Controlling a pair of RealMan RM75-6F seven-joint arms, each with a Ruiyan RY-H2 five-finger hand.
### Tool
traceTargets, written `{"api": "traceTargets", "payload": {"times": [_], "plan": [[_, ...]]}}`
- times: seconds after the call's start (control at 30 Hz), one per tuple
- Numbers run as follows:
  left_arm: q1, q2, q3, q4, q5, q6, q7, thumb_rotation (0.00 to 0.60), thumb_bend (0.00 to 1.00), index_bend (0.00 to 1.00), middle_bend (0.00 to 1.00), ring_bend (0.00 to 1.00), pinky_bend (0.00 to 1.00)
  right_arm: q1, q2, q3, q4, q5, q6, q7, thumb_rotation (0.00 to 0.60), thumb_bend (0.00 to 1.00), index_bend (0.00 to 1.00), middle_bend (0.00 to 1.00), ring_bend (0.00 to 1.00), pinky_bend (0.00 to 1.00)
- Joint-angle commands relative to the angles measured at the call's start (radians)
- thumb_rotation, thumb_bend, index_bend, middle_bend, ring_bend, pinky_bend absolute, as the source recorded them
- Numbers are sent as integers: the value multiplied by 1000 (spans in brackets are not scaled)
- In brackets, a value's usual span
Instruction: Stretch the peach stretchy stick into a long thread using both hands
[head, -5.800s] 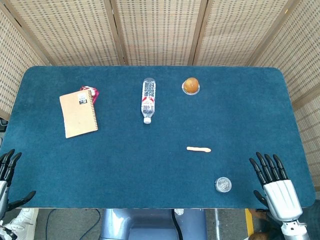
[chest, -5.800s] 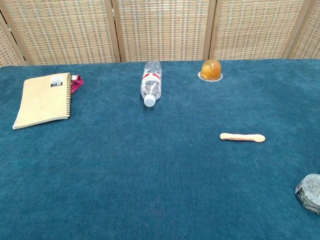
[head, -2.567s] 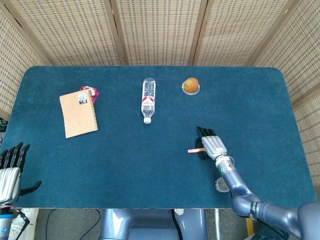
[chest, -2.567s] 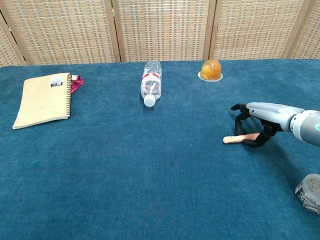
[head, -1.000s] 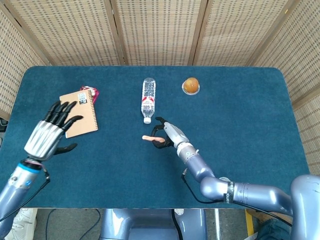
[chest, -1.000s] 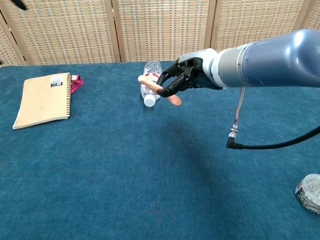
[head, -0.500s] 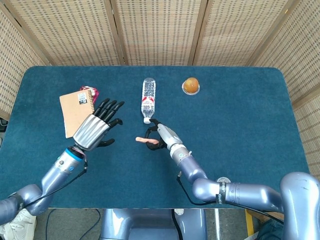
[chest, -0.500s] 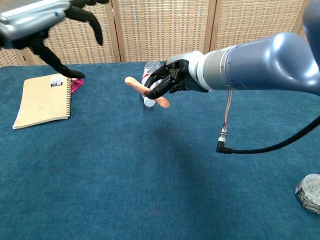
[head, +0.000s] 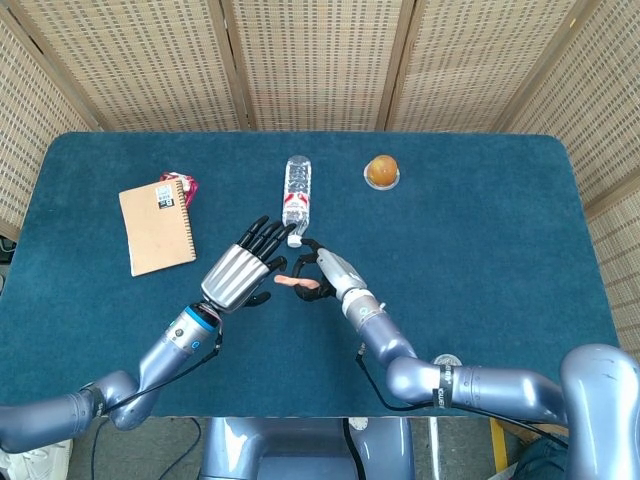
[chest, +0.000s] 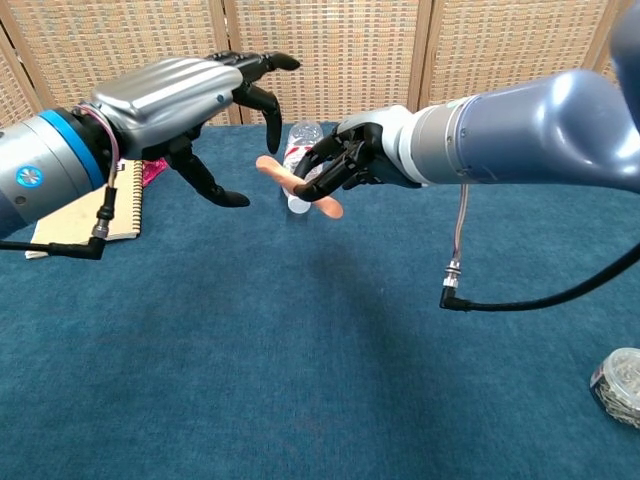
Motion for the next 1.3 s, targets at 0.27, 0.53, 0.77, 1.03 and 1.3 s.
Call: {"api": "traceTargets", "payload": {"times": [0.27,0.53,0.77,1.03,1.3], "plan": [[-42,-68,-14,35,-47,-7,39,600,276,466,0,0,0,-4,13,-8,-19,-20,-6,9,600,584,649,124,0,0],[-55,-71,-3,22,-54,-8,36,600,287,486,0,0,0,-7,26,-13,-24,-24,-4,14,600,584,651,123,0,0],[-61,-78,4,24,-58,0,49,600,296,503,0,0,0,-13,33,-21,-20,-29,-10,22,600,585,653,123,0,0],[-67,-96,4,37,-60,20,68,600,313,506,0,0,0,-17,44,-22,-29,-41,-13,30,600,585,654,124,0,0],[-75,-104,6,42,-77,15,85,600,317,512,0,0,0,-19,48,-28,-37,-44,-12,35,600,584,656,123,0,0]]}}
